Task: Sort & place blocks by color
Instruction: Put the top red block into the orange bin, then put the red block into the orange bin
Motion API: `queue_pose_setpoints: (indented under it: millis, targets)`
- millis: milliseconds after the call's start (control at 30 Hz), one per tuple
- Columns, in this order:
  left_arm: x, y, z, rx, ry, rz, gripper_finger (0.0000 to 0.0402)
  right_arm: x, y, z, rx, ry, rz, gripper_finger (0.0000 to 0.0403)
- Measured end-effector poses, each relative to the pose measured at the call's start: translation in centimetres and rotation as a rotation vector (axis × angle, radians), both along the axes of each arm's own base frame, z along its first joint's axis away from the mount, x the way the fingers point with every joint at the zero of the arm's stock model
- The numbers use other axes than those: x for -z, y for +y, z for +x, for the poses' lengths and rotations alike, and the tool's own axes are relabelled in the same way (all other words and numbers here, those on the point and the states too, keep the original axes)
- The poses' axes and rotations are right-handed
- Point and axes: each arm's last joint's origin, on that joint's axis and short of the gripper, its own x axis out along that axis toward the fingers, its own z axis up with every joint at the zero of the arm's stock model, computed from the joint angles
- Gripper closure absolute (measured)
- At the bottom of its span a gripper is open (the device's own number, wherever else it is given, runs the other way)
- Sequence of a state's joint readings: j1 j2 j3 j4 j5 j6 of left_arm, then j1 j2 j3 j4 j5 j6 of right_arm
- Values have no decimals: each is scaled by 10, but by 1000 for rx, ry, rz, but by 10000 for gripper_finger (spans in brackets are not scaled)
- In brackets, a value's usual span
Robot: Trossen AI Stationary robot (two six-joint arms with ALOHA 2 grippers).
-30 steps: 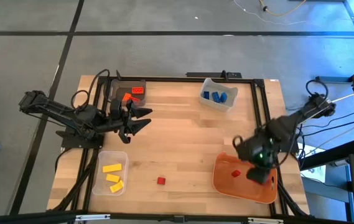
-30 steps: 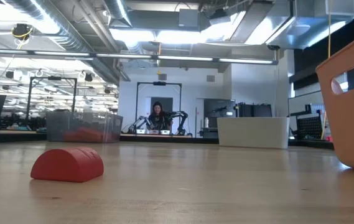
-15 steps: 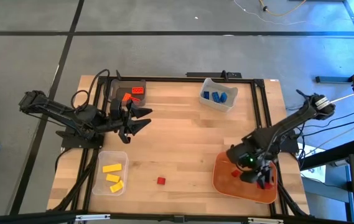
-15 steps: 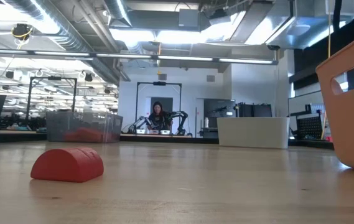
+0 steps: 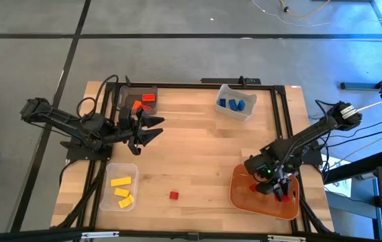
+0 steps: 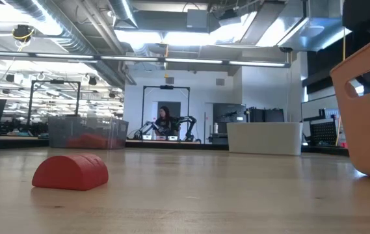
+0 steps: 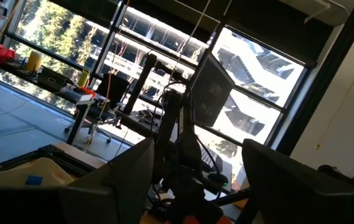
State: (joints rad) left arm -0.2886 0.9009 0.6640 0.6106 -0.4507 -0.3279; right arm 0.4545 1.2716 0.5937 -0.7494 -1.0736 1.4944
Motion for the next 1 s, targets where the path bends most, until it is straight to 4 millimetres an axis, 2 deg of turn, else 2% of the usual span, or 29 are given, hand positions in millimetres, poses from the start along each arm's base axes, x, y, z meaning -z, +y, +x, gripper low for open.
queue_pose_setpoints:
  millis: [200, 667, 733, 900, 1000]
  targets:
    - [0, 0, 0, 0, 0, 0, 165, 11, -1, 0, 46, -5, -45, 279]
    - [0, 0, 0, -8, 4, 23, 165, 11, 0, 5, 95, -31, -90, 279]
    - [0, 0, 0, -9, 5, 23, 165, 11, 1, 5, 96, -38, -86, 260]
    - [0, 0, 0, -8, 4, 23, 165, 11, 1, 6, 97, -45, -83, 165]
    - [0, 0, 0, -9, 4, 23, 165, 11, 1, 6, 93, -40, -71, 139]
